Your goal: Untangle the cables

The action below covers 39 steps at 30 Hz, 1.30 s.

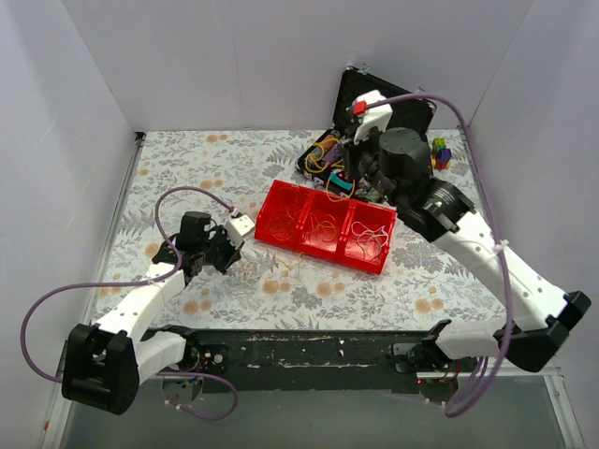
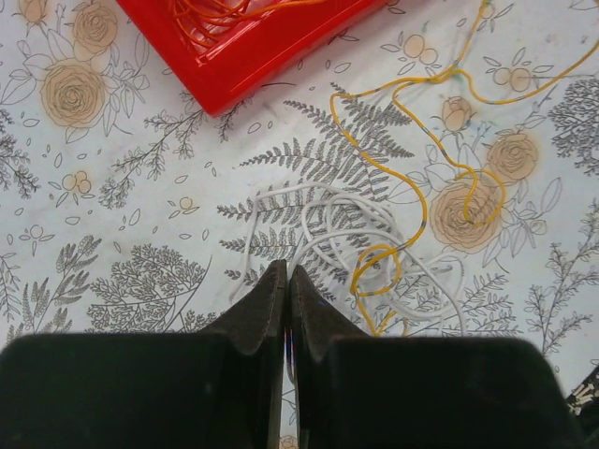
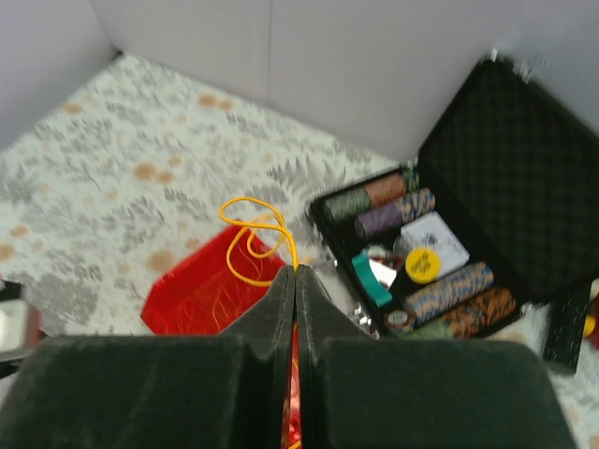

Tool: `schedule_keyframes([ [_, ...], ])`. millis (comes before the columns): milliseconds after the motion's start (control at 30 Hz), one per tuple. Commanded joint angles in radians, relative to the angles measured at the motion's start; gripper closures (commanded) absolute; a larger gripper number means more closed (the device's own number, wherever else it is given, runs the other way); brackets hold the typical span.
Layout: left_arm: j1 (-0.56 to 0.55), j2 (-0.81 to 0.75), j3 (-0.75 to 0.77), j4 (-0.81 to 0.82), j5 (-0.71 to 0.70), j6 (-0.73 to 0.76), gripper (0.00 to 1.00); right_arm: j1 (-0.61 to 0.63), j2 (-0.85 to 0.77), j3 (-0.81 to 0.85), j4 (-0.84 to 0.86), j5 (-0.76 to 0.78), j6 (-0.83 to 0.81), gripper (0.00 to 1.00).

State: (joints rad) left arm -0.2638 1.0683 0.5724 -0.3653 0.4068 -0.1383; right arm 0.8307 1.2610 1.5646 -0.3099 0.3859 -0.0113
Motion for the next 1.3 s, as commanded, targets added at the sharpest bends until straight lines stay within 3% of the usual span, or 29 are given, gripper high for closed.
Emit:
schedule_keyframes([
  [0,0.003,-0.047,0.032,-0.072,0.081,-0.009,1.0,-0.094,0.006,-0.09,0.097,-0.14,0.115,0.99],
  [533,0.003,-0.057,0.067,-0.098,0.11,-0.015,1.0,-0.153,0.132,-0.373,0.21,-0.231,0.251,0.99],
  [1033,0.003,-0.062,0.095,-0.093,0.129,-0.032,1.0,-0.168,0.313,-0.388,0.217,-0.249,0.261,0.98],
  [1133,0.001,-0.057,0.103,-0.093,0.138,-0.035,1.0,-0.168,0.347,-0.38,0.184,-0.246,0.274,0.82],
  [1267,0.001,-0.056,0.109,-0.095,0.142,-0.04,1.0,-0.168,0.312,-0.388,0.186,-0.231,0.271,0.49],
])
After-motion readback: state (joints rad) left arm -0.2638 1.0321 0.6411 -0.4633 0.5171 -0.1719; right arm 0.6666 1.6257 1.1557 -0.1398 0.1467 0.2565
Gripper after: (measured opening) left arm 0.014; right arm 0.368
